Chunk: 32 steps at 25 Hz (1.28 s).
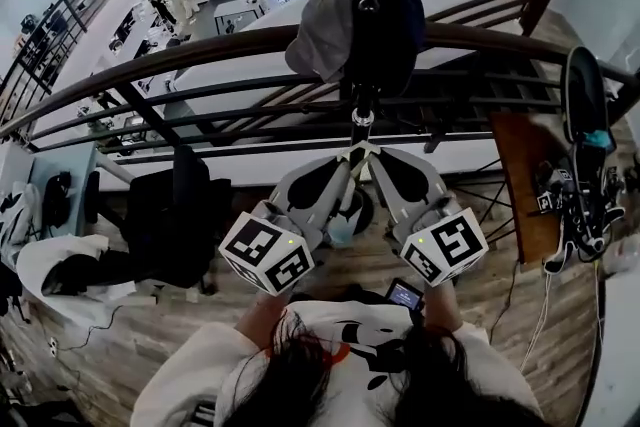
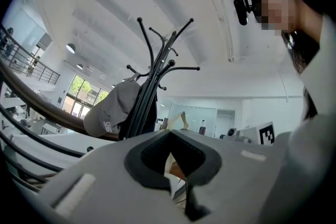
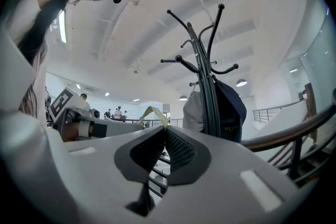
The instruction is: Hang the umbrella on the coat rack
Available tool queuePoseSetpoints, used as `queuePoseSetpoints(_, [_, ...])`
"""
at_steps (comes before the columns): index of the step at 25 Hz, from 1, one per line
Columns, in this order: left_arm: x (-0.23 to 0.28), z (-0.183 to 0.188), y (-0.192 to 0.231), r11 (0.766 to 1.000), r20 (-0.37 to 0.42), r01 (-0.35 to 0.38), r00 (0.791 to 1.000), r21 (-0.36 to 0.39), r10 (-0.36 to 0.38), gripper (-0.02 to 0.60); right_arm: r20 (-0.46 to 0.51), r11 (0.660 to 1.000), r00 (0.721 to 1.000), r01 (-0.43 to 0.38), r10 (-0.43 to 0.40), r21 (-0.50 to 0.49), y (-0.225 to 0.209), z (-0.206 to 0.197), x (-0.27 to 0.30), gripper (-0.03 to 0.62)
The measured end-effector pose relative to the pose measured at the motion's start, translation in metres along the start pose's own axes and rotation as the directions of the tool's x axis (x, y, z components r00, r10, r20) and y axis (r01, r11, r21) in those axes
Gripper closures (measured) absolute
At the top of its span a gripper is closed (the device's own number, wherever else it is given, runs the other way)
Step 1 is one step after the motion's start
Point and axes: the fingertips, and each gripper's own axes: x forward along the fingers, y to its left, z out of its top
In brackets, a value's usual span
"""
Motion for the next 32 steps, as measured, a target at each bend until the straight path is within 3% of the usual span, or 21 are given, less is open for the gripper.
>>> queuePoseSetpoints(11, [0.026,0.081,-0.005,0.991,0.163,-0.011,0.987,0.132,-0.011,0.581,0.139,0.990,0.988,-0.043,0.062,-0.136,-0.027,0.081,0.020,0.566])
queuePoseSetpoints(22, [0.040,0.141,-0.021,0.959,0.237,0.018,0.968,0.282,-0.088,0.580,0.233,0.968,0.966,-0.051,0.110,-0.246,-0.035,0.141,0.030,0.566])
queuePoseSetpoints(32, [0.049,0.181,-0.020,0.931,0.283,-0.003,0.953,0.366,-0.108,0.580,0.293,0.965,0.948,-0.045,0.123,-0.258,-0.045,0.180,0.043,0.566])
